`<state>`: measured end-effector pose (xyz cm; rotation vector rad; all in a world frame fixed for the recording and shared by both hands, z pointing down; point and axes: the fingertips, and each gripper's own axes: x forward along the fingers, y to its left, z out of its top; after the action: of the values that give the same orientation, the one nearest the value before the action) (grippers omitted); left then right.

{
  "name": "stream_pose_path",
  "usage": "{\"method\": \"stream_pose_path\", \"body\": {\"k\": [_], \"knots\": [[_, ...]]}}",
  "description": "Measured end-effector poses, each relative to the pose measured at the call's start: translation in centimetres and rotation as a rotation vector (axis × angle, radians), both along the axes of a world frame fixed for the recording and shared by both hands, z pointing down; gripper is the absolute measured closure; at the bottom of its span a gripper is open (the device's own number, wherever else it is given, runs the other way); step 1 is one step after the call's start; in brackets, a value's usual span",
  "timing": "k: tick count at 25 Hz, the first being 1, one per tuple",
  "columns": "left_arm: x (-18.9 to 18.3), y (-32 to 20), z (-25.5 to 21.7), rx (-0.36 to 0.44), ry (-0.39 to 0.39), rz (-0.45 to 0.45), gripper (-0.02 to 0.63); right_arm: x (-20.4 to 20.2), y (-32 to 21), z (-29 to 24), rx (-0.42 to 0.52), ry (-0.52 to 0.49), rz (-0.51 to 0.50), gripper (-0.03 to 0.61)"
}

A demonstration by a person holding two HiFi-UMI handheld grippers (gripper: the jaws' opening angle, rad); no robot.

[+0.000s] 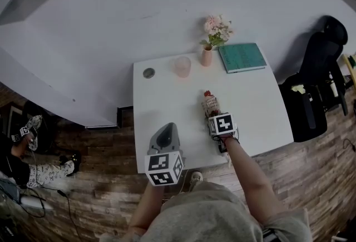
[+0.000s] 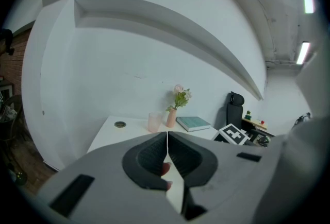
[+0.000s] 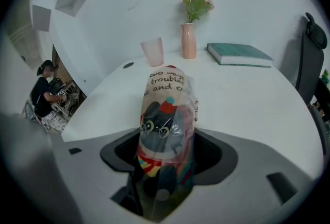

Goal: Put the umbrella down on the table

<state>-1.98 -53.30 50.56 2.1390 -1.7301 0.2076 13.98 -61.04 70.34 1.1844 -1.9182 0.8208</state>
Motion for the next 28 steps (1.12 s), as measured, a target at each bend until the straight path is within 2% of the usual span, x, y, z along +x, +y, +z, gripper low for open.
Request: {"method": "stream_pose_path", "body": {"k": [7,13,28], "knots": [[-0.8,1.3,-0.9,0.013,0.006,-0.002,0.606,0.4,0.6,-0.9,0.047,0.039,0.028,0.292],[-1.5,3.5,-1.7,0.015,0.010,0.002,0.606,0.9,2.3,-3.9,0.117,0.014,0.066,0.293],[-1.6,10.7,-3.8,0.051,0.011,0.035,0.606,-2.4,12.0,-14.7,0.316,-0.152,0.080,0.317]]}}
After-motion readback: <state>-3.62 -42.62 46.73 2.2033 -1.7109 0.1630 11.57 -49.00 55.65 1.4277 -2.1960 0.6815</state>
